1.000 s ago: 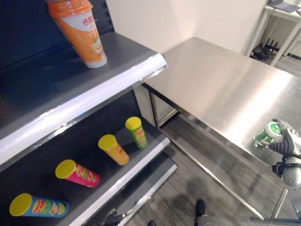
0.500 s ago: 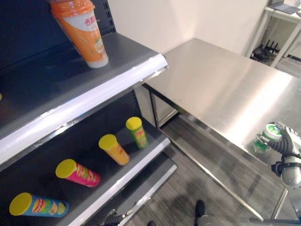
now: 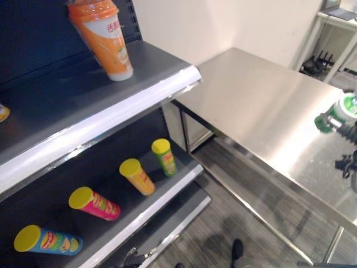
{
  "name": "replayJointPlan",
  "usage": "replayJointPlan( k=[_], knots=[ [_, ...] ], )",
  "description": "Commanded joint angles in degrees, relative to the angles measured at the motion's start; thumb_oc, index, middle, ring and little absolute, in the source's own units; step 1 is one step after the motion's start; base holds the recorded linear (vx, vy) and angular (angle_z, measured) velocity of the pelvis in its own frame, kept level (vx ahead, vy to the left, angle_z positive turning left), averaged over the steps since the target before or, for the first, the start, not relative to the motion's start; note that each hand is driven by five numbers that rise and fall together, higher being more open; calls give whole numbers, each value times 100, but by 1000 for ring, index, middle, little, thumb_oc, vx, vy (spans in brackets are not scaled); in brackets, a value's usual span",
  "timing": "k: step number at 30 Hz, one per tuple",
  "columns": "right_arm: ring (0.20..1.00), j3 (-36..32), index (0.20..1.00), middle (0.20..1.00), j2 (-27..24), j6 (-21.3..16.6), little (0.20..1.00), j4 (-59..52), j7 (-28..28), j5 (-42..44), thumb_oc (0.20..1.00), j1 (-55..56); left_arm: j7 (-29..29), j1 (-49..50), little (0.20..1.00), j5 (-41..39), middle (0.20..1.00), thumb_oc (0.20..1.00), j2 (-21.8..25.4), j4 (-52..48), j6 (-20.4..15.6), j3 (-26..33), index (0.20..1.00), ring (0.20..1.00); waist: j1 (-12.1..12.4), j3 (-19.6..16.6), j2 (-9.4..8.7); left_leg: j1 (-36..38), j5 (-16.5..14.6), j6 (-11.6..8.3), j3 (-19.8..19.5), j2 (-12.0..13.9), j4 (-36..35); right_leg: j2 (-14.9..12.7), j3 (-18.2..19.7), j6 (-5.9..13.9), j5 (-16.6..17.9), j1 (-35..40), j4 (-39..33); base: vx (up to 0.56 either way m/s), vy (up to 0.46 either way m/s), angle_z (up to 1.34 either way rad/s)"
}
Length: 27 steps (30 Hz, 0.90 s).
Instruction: Put the goods on the table back onto the shelves and tidy them up.
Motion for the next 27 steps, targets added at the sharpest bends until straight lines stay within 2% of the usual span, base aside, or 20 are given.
replayJointPlan(
  k=[1,3,6,7,9,11,12,14,15,16,17,19,20,21,23,25,26,27],
  knots=[
    [200,-201,200,200,-223,-383,200,-321,-236,297,200,-471,62,-319,1000,-261,1000,1000,516,-71,-116,-101,1000,1000,225,0,-189,-399,-178,-192,326,325,440,-96,147,160,-1614,360,682,-56,-216,21],
    [200,-164,200,200,-342,-450,200,-382,-288,336,200,-650,67,-350,1000,-365,1000,1000,512,-102,-120,-129,1000,1000,342,55,-170,-513,-43,-361,136,444,482,74,70,57,-1739,464,615,-84,-222,28],
    [200,-269,200,200,-507,-497,200,-442,-347,429,200,-688,107,-442,1000,-511,1000,1000,461,-123,-134,-169,1000,1000,427,152,-150,-949,491,-607,-235,516,331,201,-360,-38,-1813,533,432,-170,-167,94],
    [200,-305,200,200,-575,-476,200,-433,-394,431,200,-711,136,-516,1000,-520,1000,1000,442,-120,-138,-201,1000,1000,439,231,-166,-1187,696,-664,-185,558,329,172,-554,-49,-1835,549,402,-247,-47,134],
    [200,-349,200,200,-668,-423,200,-477,-398,368,200,-634,121,-541,1000,-494,1000,1000,381,-120,-123,-212,1000,1000,366,280,-189,-1375,882,-641,509,793,265,108,-851,-45,-1848,516,412,-202,6,110],
    [200,-358,200,200,-735,-365,200,-489,-386,308,200,-613,97,-474,1000,-448,1000,1000,368,-167,-127,-185,1000,1000,331,285,-210,-1299,881,-658,1037,1079,365,4,-983,-34,-1754,452,393,-152,67,109],
    [200,-372,200,200,-753,-346,200,-512,-359,280,200,-572,92,-432,1000,-455,1000,1000,351,-161,-129,-129,1000,1000,326,284,-202,-1205,847,-691,1116,1195,427,-55,-1015,-32,-1685,421,388,-126,131,76],
    [200,-404,200,200,-799,-331,200,-543,-306,231,200,-511,120,-410,1000,-497,1000,1000,324,-104,-140,1,1000,1000,286,261,-172,-993,975,-760,1153,1452,633,-216,-1131,-1,-1546,327,422,-108,155,38],
    [200,-402,200,200,-801,-331,200,-544,-305,231,200,-512,120,-409,1000,-496,1000,1000,321,-102,-141,2,1000,1000,281,264,-167,-994,973,-763,1147,1456,636,-212,-1135,0,-1548,330,425,-65,191,24],
    [200,-413,200,200,-818,-322,200,-547,-253,230,200,-475,135,-361,1000,-488,1000,1000,323,-63,-138,82,1000,1000,212,166,-105,-732,986,-867,1189,1660,734,-287,-1163,71,-1578,291,431,-51,206,19],
    [200,-413,200,200,-838,-306,200,-540,-237,217,200,-472,150,-343,1000,-466,1000,1000,332,-54,-142,120,1000,1000,189,128,-64,-606,997,-905,1224,1719,770,-358,-1214,105,-1508,232,449,-87,309,21],
    [200,-458,200,200,-836,-262,200,-516,-171,249,200,-435,135,-294,1000,-419,1000,1000,326,-68,-144,146,1000,1000,113,38,22,-356,772,-936,1347,1695,690,-510,-1318,189,-1362,132,492,-78,228,30],
    [200,-463,200,200,-838,-259,200,-523,-167,252,200,-424,134,-287,1000,-418,1000,1000,324,-72,-142,144,1000,1000,114,32,25,-349,766,-933,1352,1691,684,-514,-1318,199,-1356,135,491,-90,289,63],
    [200,-592,200,200,-807,-203,200,-540,-180,255,200,-359,98,-270,1000,-327,1000,1000,305,-126,-112,80,1000,1000,41,-14,53,-402,464,-803,1647,1569,571,-748,-1446,316,-1142,80,518,-97,374,79],
    [200,-714,200,200,-767,-131,200,-509,-198,206,200,-285,62,-266,1000,-264,1000,1000,331,-162,-99,47,1000,1000,10,-44,77,-404,198,-704,1813,1383,420,-1009,-1531,456,-889,8,546,-98,435,87],
    [200,-795,200,200,-683,-48,200,-472,-211,134,200,-220,100,-293,1000,-147,1000,1000,371,-66,-78,71,1000,1000,6,-51,34,-353,-3,-579,1827,1123,278,-1278,-1526,617,-605,-75,572,-68,421,60],
    [200,-791,200,200,-620,17,200,-407,-230,89,200,-224,122,-311,1000,-104,1000,1000,450,6,-70,84,1000,1000,31,-16,-70,-433,-196,-389,1737,814,366,-1566,-1484,785,-308,-108,560,-60,379,41],
    [200,-783,200,200,-610,19,200,-404,-231,84,200,-236,121,-313,1000,-106,1000,1000,459,7,-70,91,1000,1000,28,-17,-104,-453,-212,-363,1739,774,395,-1606,-1473,793,-288,-121,558,-66,388,33]
  ],
)
